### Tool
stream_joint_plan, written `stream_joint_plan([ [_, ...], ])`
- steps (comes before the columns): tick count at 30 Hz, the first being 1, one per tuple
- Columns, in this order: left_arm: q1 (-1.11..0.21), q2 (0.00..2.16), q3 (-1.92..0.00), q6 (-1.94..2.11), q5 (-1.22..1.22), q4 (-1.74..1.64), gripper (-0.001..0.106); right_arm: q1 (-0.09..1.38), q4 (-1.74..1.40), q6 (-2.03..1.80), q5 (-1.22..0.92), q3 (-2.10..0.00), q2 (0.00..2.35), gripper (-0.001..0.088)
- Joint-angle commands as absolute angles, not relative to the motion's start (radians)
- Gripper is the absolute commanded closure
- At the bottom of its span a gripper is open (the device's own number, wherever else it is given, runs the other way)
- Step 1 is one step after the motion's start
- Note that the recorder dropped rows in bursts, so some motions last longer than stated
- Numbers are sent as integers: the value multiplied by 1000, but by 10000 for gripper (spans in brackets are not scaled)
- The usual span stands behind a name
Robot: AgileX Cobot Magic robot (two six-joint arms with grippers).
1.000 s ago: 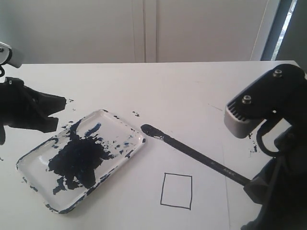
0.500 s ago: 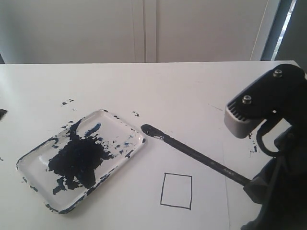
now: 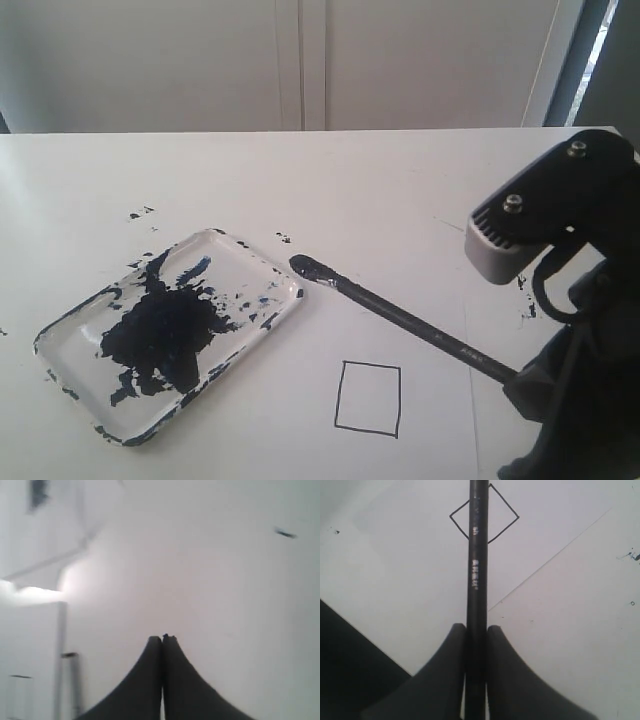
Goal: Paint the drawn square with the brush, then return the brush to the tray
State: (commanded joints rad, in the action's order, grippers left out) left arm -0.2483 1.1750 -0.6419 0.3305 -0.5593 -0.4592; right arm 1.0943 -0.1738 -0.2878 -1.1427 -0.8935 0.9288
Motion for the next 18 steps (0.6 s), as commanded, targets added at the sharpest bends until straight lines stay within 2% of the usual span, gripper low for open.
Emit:
stream_joint_plan([
  [5, -303, 1175, -642, -193, -509, 0, 1053, 1094, -174, -288, -1143, -893, 929, 868],
  [14, -429, 1175, -682, -460, -522, 241, 1053, 1094, -167, -288, -1145, -893, 929, 868],
  [18, -510, 1177, -689, -791, -528, 497, 1053, 1094, -167, -288, -1145, -893, 929, 868],
])
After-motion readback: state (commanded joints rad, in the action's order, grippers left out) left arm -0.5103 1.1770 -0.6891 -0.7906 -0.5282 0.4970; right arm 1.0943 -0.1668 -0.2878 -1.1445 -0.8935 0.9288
